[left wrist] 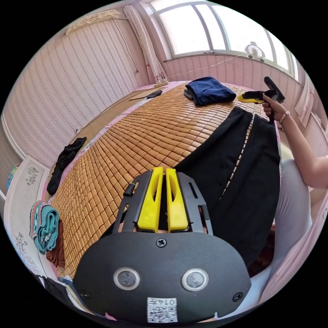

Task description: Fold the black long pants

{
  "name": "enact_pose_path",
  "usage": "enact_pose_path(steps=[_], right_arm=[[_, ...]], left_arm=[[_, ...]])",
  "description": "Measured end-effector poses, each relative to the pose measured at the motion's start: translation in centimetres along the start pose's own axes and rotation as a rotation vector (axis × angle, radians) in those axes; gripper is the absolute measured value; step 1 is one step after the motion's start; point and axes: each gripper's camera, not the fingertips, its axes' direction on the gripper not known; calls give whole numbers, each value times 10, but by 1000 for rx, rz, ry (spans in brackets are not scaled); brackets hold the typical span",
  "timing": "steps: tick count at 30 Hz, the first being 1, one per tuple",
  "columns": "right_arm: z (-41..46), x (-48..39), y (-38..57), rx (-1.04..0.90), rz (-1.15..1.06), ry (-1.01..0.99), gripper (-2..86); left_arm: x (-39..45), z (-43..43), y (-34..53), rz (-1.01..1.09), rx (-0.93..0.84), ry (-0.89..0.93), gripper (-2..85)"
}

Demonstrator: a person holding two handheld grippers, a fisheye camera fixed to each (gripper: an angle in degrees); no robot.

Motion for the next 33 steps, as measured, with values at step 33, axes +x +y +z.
enact_pose_path(steps=[33], right_arm=[[98, -28, -1, -271, -72, 186, 52]], left_arm=[[22, 75, -90, 35, -89, 122, 36]])
